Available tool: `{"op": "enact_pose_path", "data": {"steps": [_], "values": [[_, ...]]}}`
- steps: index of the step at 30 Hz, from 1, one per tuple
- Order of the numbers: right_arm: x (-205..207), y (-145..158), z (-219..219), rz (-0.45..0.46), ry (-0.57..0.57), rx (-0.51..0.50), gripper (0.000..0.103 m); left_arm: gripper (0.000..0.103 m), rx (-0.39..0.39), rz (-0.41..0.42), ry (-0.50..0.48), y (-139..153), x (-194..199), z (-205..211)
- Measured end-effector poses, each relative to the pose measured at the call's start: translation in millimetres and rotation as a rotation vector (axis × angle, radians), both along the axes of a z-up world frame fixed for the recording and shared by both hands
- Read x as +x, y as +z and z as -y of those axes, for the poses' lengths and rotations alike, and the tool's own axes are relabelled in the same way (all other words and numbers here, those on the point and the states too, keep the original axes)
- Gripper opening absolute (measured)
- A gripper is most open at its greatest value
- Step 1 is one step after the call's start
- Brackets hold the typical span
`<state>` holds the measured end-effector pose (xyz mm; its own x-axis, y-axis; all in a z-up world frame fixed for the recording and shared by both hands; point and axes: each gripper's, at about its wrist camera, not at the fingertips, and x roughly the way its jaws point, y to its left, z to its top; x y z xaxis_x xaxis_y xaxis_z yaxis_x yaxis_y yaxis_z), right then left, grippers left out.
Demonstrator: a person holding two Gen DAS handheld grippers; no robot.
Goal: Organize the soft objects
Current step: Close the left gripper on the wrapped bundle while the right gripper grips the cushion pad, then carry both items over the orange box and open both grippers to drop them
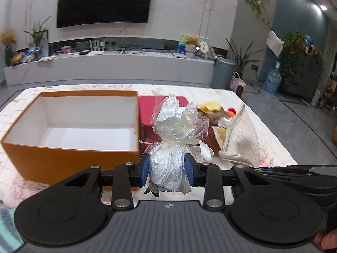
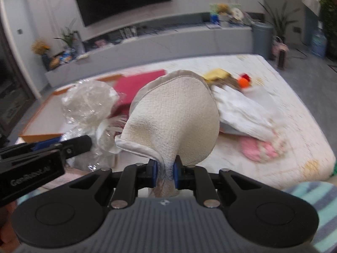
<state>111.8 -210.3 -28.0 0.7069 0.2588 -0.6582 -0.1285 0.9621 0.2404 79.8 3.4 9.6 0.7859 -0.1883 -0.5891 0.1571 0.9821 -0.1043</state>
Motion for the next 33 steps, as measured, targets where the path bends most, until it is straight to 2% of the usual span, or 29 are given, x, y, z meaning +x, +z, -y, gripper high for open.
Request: {"op": "enact_pose_path", "data": {"steps": [11, 20, 24, 28, 33], "values": [[5.8, 23.9, -59.9, 0.09, 0.179, 0.014, 0.013, 0.04, 0.003, 0.043, 0.119, 20.7, 3.6, -37.8], [32.7, 50.0, -107.4, 0.164, 0.335, -0.007, 0.013, 0.04, 0.085, 0.027, 0.153, 39.5, 20.8, -66.1], [49.3, 58.8, -128.3, 0.18, 0.394, -0.018, 0.013, 0.04, 0.091, -0.014, 0.186, 43.8, 37.4, -86.8], [77.3, 58.3, -149.6, 0.137, 0.449, -0.018, 0.013, 0.04, 0.135, -0.057, 0.22, 39.1, 58.5, -109.2], [104.2, 53.5, -177.4, 0.096, 0.515, -0.058, 0.013, 0.04, 0.153, -0.14, 0.217, 23.9, 78.9, -126.5]]}}
